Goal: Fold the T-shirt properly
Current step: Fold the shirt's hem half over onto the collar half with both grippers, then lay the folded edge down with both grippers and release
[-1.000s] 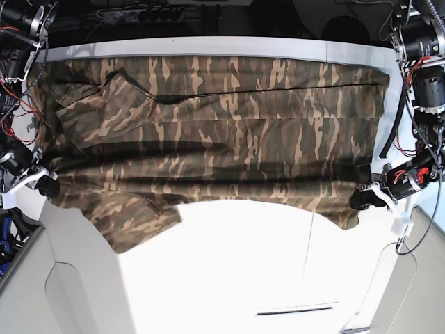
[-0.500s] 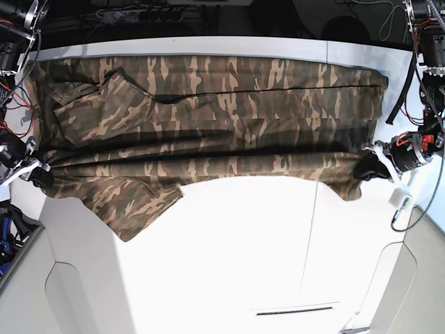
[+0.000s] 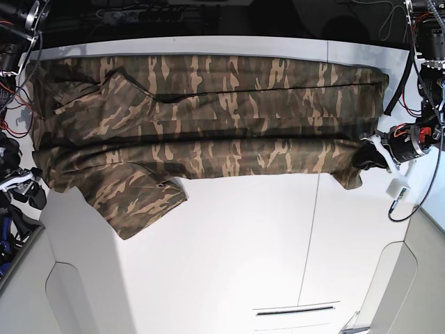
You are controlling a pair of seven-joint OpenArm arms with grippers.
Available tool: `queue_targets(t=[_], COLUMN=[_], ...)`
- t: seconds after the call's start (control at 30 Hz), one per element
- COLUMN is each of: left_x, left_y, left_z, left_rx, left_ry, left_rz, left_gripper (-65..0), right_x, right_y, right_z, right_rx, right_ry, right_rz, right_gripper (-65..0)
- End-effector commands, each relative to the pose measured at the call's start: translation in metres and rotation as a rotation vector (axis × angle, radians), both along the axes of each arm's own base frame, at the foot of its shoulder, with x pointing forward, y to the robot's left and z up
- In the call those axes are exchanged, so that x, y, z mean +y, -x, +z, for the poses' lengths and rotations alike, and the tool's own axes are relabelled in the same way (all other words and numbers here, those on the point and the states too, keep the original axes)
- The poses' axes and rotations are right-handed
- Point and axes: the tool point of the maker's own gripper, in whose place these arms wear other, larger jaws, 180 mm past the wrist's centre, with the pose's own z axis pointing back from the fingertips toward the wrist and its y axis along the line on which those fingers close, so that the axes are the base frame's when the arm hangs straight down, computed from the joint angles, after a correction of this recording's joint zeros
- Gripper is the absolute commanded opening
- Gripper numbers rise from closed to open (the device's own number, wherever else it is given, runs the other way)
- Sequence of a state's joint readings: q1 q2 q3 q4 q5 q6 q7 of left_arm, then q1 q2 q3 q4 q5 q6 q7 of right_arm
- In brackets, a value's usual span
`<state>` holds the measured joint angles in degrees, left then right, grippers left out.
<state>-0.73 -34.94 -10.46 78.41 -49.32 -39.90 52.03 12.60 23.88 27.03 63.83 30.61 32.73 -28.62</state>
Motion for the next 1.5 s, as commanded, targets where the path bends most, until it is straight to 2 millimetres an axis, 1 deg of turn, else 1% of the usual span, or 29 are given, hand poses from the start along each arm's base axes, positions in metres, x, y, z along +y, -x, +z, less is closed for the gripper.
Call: queue_targets(t=[0.0, 0.17, 0.23, 0.37, 0.5, 0.63, 0.8, 0.83, 0.87, 0.9, 1.03, 1.13, 1.23, 1.33, 1.4, 1.47], left_x=[0.005, 0.005, 0.005, 0.005, 0.005, 0.004, 0.004, 0.003, 0.003, 0.002, -0.003, -0.002, -0.002, 0.000, 0.001, 0.001], left_y=[-0.011, -0.011, -0.011, -0.011, -0.011, -0.011, -0.011, -0.011, -0.011, -0.011, -0.012, -0.012, -0.014, -0.015, -0.018, -0.020], left_z=[0.017, 0.017, 0.017, 0.017, 0.017, 0.018, 0.018, 0.017, 0.017, 0.017, 0.015, 0.016, 0.017, 0.019, 0.025, 0.036], left_rx=[-0.054, -0.057, -0.058, -0.059, -0.060, -0.060, -0.060, -0.060, -0.060, -0.060, -0.061, -0.065, -0.069, -0.074, -0.088, -0.118], left_ry=[-0.003, 0.001, 0.001, 0.000, 0.001, 0.004, 0.005, 0.006, 0.007, 0.011, 0.023, 0.023, 0.022, 0.018, 0.015, 0.002], left_rz=[0.003, 0.004, 0.004, 0.004, 0.004, 0.005, 0.005, 0.004, 0.004, 0.004, 0.005, 0.005, 0.005, 0.006, 0.004, -0.007], left_gripper=[-65.0, -65.0, -65.0, -65.0, -65.0, -65.0, -65.0, -65.0, -65.0, -65.0, -65.0, -65.0, -65.0, -65.0, -65.0, -65.0], right_x=[0.000, 0.027, 0.034, 0.046, 0.070, 0.099, 0.122, 0.126, 0.129, 0.131, 0.132, 0.133, 0.136, 0.138, 0.138, 0.137], right_y=[-0.014, -0.026, -0.033, -0.045, -0.050, -0.049, -0.049, -0.049, -0.049, -0.049, -0.049, -0.053, -0.059, -0.064, -0.068, -0.072], right_z=[0.019, -0.003, -0.010, -0.032, -0.052, -0.061, -0.066, -0.066, -0.067, -0.067, -0.066, -0.058, -0.042, -0.025, -0.011, 0.012], right_rx=[-0.062, -0.029, -0.025, 0.018, 0.068, 0.092, 0.100, 0.098, 0.097, 0.097, 0.093, 0.071, 0.028, 0.036, 0.048, 0.021], right_ry=[0.010, -0.002, 0.009, 0.031, 0.012, 0.019, 0.009, 0.003, -0.002, -0.005, -0.007, 0.001, 0.016, 0.053, 0.088, 0.105], right_rz=[-0.004, 0.019, 0.028, 0.049, 0.100, 0.169, 0.213, 0.221, 0.226, 0.227, 0.227, 0.236, 0.257, 0.290, 0.314, 0.324], right_gripper=[-29.7, -29.7, -29.7, -29.7, -29.7, -29.7, -30.0, -31.4, -34.9, -39.7, -65.0, -65.0, -65.0, -65.0, -65.0, -65.0])
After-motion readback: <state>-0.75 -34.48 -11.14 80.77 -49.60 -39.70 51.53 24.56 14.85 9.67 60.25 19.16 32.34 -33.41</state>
